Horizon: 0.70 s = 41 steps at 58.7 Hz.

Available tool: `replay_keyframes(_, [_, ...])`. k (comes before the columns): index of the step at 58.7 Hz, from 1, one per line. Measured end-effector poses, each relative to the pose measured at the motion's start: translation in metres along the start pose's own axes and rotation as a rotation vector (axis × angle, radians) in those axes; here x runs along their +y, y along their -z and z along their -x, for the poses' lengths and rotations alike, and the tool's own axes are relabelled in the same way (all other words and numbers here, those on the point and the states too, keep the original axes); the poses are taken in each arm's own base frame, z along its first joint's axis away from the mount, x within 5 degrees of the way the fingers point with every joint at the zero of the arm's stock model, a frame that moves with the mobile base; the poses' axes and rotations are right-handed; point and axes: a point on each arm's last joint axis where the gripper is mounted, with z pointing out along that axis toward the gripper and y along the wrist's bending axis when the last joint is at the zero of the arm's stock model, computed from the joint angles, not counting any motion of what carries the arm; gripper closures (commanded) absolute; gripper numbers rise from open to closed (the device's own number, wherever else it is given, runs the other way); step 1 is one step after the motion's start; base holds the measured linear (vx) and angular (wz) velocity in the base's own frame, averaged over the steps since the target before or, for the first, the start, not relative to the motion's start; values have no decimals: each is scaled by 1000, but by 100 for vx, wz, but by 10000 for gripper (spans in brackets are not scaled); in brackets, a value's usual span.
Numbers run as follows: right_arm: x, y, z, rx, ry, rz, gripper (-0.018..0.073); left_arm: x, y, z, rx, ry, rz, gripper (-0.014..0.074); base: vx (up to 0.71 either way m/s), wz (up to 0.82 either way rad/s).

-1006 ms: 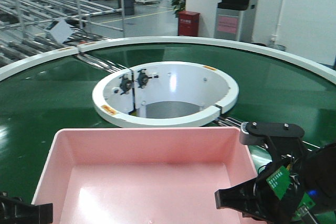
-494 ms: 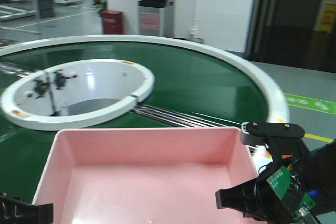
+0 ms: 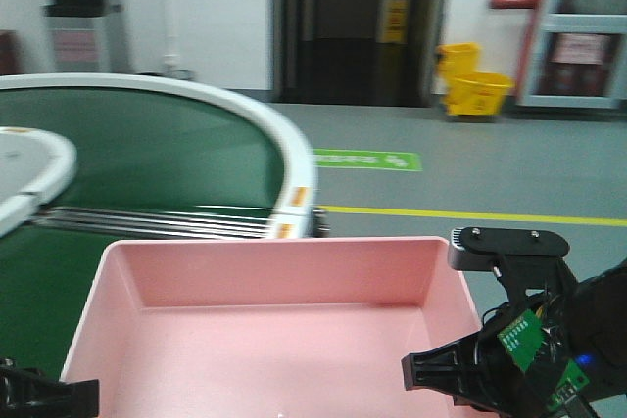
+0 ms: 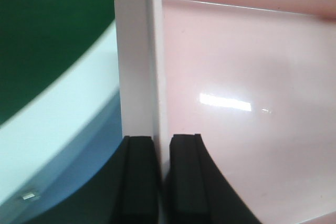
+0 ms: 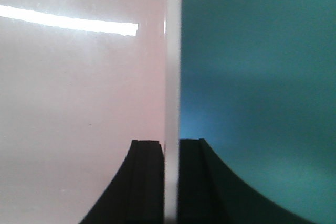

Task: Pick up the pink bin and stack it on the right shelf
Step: 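Hold the bin with both grippers while the base turns away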

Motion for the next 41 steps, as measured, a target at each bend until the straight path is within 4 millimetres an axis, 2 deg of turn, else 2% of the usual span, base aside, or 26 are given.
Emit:
replay_keyframes(26, [0, 0, -1, 7, 1, -5, 548, 0, 0, 0, 1, 3, -3, 482, -4, -97])
replay_keyframes(41, [-1, 1, -1, 10, 0, -6, 548, 0, 0, 0, 3, 6, -4, 482, 10, -56])
